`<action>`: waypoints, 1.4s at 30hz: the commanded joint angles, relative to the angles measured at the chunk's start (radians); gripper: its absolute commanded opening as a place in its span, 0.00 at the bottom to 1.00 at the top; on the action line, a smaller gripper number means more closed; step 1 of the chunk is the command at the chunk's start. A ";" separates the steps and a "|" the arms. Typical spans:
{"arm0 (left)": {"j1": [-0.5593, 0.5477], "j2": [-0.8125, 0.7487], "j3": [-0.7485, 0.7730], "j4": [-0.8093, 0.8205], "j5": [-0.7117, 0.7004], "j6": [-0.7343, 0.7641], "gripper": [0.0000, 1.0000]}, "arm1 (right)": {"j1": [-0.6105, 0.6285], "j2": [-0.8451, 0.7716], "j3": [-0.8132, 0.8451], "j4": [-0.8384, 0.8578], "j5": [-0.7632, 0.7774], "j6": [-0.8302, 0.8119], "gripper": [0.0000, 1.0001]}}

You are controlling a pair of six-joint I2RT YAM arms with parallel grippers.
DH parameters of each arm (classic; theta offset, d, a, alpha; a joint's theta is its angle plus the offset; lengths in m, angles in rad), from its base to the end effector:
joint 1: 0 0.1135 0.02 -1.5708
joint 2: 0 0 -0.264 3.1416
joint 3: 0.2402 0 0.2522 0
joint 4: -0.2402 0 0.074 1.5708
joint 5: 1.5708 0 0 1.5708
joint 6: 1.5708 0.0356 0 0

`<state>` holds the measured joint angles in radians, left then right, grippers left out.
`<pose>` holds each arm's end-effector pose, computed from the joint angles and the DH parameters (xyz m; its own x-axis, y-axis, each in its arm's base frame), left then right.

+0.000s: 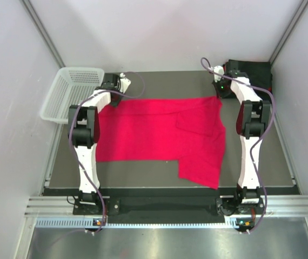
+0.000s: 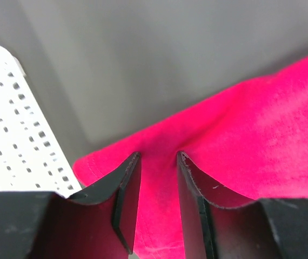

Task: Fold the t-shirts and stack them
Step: Fold the tshirt

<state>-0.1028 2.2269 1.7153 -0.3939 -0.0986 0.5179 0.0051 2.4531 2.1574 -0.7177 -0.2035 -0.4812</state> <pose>0.4893 -0.0470 0.1690 -0.6593 0.5633 -0.4980 0.4236 0.8255 0.3729 0.5332 0.0099 0.1749 -0.7005 -0.4569 -0.5483 -0.4920 0.8657 -0.0928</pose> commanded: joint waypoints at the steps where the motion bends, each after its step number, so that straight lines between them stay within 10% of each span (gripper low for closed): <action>1: 0.000 0.040 0.062 0.070 -0.026 -0.012 0.38 | 0.003 0.032 0.068 0.075 0.073 -0.008 0.00; 12: -0.011 0.102 0.167 0.082 -0.032 -0.018 0.36 | -0.031 0.089 0.163 0.118 0.116 -0.043 0.01; 18: -0.018 -0.060 0.170 0.109 -0.078 -0.076 0.38 | -0.030 0.001 0.157 0.112 0.044 0.016 0.41; 23: -0.018 -0.211 0.149 0.135 -0.061 -0.076 0.43 | -0.013 -0.192 0.084 0.100 0.015 0.020 0.48; 30: -0.017 -0.403 0.041 0.044 0.043 -0.081 0.71 | -0.013 -0.650 -0.438 0.158 -0.167 -0.166 0.49; 42: -0.017 -0.786 -0.482 -0.092 0.089 -0.007 0.66 | 0.016 -1.296 -1.258 -0.031 -0.395 -0.818 0.36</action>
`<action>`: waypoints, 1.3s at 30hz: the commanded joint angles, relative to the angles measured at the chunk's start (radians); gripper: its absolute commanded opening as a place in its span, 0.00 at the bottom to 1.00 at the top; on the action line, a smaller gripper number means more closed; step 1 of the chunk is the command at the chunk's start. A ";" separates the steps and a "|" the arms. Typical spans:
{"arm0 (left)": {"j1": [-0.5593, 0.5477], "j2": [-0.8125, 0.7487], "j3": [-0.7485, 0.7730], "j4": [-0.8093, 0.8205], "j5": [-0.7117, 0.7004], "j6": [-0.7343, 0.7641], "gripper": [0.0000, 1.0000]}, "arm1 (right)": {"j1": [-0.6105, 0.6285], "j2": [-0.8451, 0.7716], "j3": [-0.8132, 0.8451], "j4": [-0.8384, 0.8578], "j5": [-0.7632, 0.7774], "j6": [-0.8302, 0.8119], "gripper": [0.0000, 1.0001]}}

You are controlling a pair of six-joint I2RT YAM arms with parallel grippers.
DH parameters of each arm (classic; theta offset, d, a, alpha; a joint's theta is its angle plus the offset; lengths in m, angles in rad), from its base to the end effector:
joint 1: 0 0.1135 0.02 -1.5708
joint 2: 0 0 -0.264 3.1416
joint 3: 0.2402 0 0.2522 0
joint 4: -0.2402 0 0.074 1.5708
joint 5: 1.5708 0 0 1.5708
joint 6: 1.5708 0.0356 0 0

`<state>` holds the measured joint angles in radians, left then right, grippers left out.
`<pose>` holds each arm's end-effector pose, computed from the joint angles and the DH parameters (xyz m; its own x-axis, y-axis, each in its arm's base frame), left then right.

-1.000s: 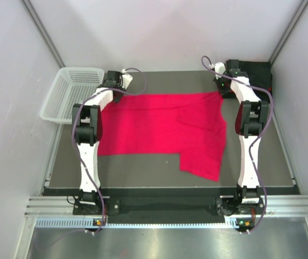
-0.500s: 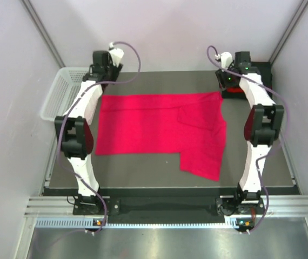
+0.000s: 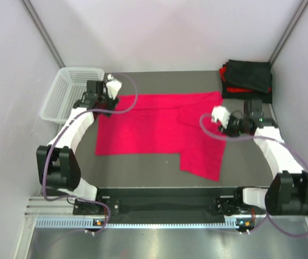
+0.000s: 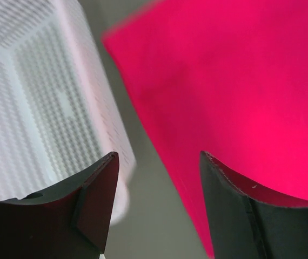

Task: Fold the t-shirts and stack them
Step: Fold the tshirt

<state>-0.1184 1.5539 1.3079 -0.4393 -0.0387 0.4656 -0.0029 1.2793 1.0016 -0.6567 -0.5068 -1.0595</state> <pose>0.3503 -0.0403 0.3067 -0.5219 0.5139 -0.6808 0.3611 0.8562 0.3695 0.2587 0.0165 0.2724 -0.1442 -0.7621 -0.6312 -0.8413 0.4303 -0.3273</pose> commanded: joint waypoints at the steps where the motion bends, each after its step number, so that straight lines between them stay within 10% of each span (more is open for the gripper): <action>1: -0.001 -0.132 -0.100 -0.052 0.026 0.062 0.66 | 0.032 -0.158 -0.141 -0.113 -0.088 -0.361 0.36; 7: 0.000 -0.199 -0.245 -0.016 -0.010 0.110 0.65 | 0.079 -0.406 -0.362 -0.325 -0.073 -0.811 0.32; 14: 0.000 -0.176 -0.266 0.004 -0.018 0.071 0.65 | 0.224 -0.321 -0.279 -0.664 -0.082 -0.731 0.32; 39: 0.036 -0.206 -0.300 -0.016 -0.076 0.093 0.65 | 0.354 -0.133 -0.465 -0.325 0.051 -0.646 0.34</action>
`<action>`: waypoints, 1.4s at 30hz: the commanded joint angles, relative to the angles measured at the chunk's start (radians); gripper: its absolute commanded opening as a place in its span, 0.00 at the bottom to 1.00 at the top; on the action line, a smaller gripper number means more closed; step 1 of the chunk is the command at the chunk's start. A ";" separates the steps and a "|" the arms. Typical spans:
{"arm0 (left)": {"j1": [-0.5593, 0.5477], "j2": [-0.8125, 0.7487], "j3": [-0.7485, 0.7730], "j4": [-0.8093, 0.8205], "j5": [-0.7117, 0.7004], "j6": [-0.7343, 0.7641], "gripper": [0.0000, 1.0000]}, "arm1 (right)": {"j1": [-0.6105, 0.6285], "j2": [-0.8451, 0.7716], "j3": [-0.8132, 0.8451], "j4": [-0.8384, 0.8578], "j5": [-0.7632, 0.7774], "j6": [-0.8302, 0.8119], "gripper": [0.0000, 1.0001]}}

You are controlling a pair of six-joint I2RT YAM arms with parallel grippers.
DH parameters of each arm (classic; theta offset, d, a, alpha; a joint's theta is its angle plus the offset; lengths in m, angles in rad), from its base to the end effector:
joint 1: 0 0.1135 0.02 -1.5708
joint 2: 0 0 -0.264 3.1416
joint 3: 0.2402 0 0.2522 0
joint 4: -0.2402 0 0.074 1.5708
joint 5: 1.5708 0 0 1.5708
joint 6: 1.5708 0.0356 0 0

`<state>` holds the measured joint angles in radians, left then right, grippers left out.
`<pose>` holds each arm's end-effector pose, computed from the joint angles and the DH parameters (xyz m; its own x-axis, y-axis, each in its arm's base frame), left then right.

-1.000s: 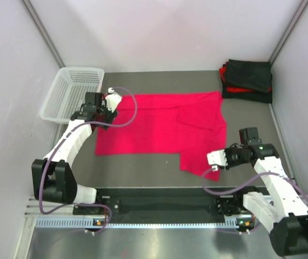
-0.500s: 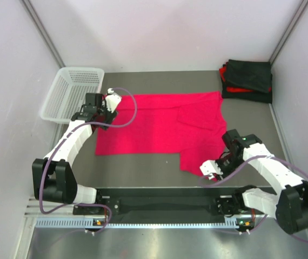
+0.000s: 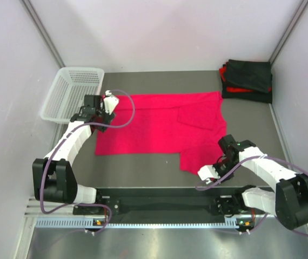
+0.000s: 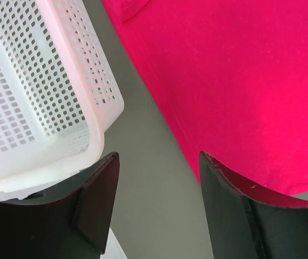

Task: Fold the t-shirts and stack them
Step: Fold the tshirt

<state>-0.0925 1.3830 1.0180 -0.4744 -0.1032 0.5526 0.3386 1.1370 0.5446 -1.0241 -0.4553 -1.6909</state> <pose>0.2931 -0.0235 0.2600 -0.6185 0.5817 -0.5283 0.4089 0.8123 0.4158 0.1277 0.0616 0.1602 0.3902 -0.8079 -0.4416 -0.9020 -0.4317 -0.0073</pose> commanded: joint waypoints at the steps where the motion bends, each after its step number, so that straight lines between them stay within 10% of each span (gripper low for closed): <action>1: 0.011 -0.035 -0.013 0.019 -0.013 0.006 0.65 | 0.011 0.012 -0.014 0.045 0.003 -0.018 0.34; 8: 0.019 -0.035 -0.016 0.017 -0.012 0.007 0.65 | 0.011 0.018 -0.028 0.050 0.018 -0.039 0.34; 14: 0.020 -0.059 -0.019 -0.033 -0.021 0.064 0.63 | 0.017 0.024 0.003 0.048 0.040 0.016 0.01; 25: 0.025 -0.240 -0.157 -0.407 0.175 0.527 0.64 | 0.017 -0.108 0.060 -0.001 0.018 0.149 0.00; 42: 0.054 0.079 -0.067 -0.417 0.174 0.337 0.67 | 0.030 -0.117 0.055 0.027 0.033 0.238 0.00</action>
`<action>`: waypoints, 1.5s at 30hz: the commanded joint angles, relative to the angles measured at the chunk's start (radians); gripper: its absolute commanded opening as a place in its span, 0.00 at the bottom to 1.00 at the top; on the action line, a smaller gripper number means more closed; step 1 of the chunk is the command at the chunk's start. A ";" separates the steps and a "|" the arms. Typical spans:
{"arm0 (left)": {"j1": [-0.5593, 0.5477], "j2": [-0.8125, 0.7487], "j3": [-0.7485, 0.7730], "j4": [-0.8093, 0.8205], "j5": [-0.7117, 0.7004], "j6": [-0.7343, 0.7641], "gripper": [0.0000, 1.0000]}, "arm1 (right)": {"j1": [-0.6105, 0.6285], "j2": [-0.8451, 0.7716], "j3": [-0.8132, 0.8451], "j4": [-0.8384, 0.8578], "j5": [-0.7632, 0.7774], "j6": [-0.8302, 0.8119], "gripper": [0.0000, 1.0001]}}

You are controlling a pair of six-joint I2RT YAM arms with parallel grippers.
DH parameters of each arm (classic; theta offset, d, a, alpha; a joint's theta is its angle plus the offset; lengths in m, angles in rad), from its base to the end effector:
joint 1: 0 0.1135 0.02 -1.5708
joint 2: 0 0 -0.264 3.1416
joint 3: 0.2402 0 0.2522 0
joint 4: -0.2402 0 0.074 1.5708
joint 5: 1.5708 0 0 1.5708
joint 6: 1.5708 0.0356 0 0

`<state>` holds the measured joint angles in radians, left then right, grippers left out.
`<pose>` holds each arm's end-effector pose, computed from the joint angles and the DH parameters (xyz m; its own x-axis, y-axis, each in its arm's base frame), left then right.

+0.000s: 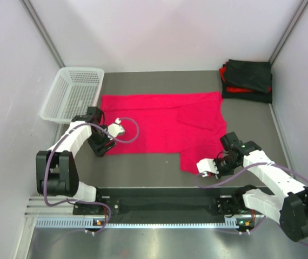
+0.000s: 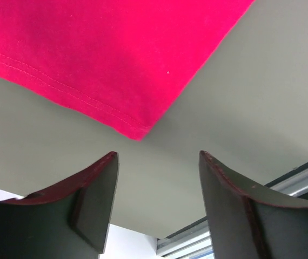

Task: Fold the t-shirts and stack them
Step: Fold the tshirt

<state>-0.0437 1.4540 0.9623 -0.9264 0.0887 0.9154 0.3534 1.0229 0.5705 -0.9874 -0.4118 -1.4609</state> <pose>0.2498 -0.0141 0.2048 -0.5566 0.8148 -0.1621 0.8176 0.5719 0.0672 0.1292 0.0628 0.1800 0.2620 -0.8742 -0.4088 -0.9647 -0.2487 -0.0863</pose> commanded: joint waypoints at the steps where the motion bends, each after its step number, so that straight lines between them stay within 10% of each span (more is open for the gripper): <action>1: 0.010 0.019 -0.016 0.032 -0.024 -0.027 0.65 | 0.015 -0.003 0.028 -0.011 -0.010 0.008 0.00; 24: 0.036 0.177 -0.054 0.150 -0.058 -0.016 0.54 | 0.033 0.005 0.019 0.027 -0.015 0.085 0.00; 35: 0.038 0.192 -0.066 0.140 -0.079 0.020 0.06 | 0.033 -0.017 0.008 0.053 0.001 0.135 0.00; 45: 0.038 0.174 0.042 0.075 -0.058 0.037 0.00 | -0.066 -0.057 0.158 0.075 -0.002 0.298 0.00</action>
<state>-0.0120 1.6318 0.9463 -0.8135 -0.0013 0.9234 0.3233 0.9962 0.6212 -0.9447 -0.3985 -1.2381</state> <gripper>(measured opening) 0.030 0.010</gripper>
